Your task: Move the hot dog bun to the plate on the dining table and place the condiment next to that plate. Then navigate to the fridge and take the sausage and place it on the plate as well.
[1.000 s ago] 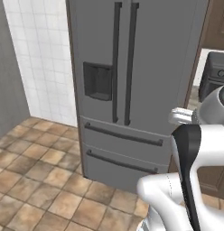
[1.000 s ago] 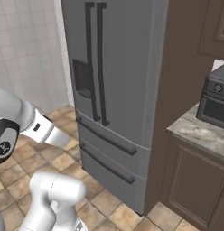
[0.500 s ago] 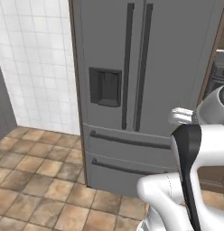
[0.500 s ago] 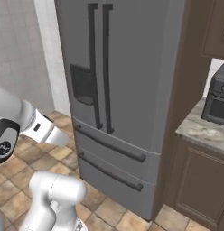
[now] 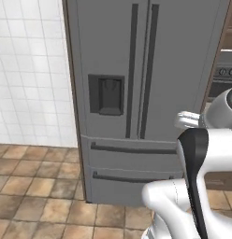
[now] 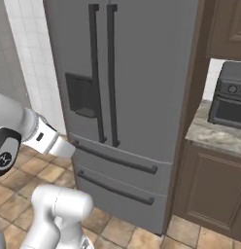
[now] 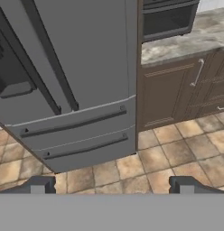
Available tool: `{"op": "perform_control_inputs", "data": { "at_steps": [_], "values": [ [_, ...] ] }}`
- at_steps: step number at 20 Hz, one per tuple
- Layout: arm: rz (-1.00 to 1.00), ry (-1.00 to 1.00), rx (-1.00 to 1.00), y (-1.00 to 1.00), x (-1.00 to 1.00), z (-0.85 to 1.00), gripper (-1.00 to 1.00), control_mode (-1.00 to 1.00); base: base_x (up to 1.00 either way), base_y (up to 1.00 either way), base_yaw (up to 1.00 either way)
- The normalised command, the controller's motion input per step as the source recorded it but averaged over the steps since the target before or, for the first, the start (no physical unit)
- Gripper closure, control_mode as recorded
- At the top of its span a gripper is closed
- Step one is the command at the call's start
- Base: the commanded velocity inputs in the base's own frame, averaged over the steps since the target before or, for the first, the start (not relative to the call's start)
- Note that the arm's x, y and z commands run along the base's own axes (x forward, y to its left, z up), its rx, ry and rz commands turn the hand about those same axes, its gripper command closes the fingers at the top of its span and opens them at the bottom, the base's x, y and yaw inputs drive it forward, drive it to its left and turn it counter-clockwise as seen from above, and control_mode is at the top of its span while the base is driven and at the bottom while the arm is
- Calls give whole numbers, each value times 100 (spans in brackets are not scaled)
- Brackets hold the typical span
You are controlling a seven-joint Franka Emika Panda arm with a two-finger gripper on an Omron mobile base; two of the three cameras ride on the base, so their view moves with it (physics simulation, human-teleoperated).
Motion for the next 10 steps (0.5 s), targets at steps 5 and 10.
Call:
{"op": "perform_control_inputs", "data": {
  "at_steps": [5, 10],
  "values": [
    [0, 0, 0, 0, 0, 0, -100, 100, 1, 60, -24],
    [0, 0, 0, 0, 0, 0, -100, 100, 7, 56, -18]
  ]
}}
